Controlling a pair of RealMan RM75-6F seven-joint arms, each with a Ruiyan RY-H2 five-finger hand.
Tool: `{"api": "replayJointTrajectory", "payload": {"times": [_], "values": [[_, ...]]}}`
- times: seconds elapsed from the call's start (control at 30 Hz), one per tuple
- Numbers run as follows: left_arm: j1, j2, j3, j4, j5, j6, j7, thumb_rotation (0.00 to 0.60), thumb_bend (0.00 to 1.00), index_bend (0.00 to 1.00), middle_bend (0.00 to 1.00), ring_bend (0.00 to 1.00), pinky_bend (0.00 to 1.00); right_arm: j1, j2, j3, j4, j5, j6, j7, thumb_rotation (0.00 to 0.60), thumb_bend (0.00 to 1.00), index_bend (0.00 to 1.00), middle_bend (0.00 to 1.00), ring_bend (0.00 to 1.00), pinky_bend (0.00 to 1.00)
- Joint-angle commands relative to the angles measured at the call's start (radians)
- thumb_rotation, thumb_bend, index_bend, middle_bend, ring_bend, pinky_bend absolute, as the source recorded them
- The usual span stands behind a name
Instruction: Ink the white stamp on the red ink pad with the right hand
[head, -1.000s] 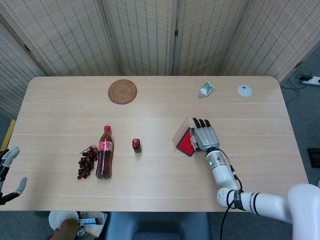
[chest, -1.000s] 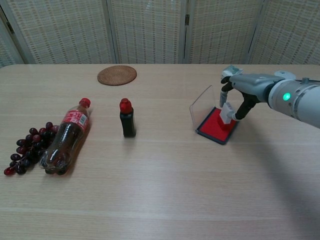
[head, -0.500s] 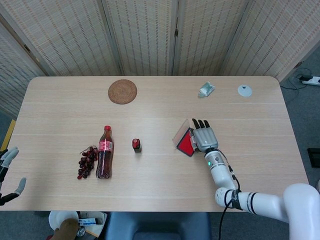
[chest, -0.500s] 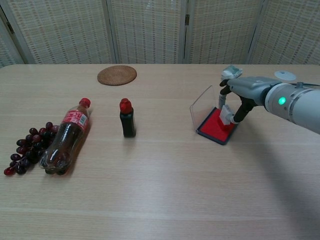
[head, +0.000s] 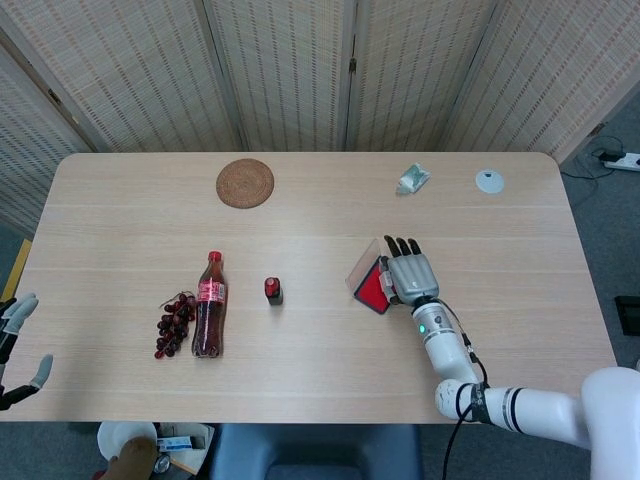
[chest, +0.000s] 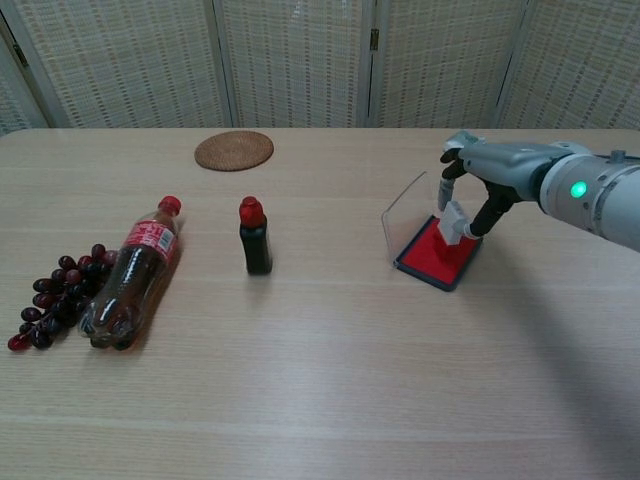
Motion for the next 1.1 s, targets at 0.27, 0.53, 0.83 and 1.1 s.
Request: {"api": "replayJointTrajectory", "payload": {"times": [0.27, 0.53, 0.83, 1.1], "values": [[-0.008, -0.007, -0.002, -0.007, -0.005, -0.02, 0.04, 0.6, 0.43, 0.0, 0.0, 0.0, 0.0, -0.052, 0.094, -0.027, -0.127, -0.057, 0.059, 0.023, 0.6, 0.44, 0.58, 0.03, 0.0, 0.0], [-0.011, -0.014, -0.004, -0.027, -0.009, -0.027, 0.088, 0.6, 0.43, 0.0, 0.0, 0.0, 0.0, -0.128, 0.177, -0.094, -0.204, -0.122, 0.095, 0.06, 0.6, 0.44, 0.58, 0.03, 0.0, 0.0], [-0.016, -0.017, -0.004, -0.038, -0.01, -0.039, 0.113, 0.6, 0.43, 0.0, 0.0, 0.0, 0.0, -0.169, 0.176, -0.123, -0.156, -0.154, 0.067, 0.111, 0.6, 0.44, 0.58, 0.03, 0.0, 0.0], [-0.015, -0.014, -0.002, -0.036, -0.007, -0.037, 0.101, 0.6, 0.43, 0.0, 0.0, 0.0, 0.0, -0.175, 0.115, -0.122, -0.056, -0.157, 0.018, 0.137, 0.6, 0.44, 0.58, 0.03, 0.0, 0.0]]}}
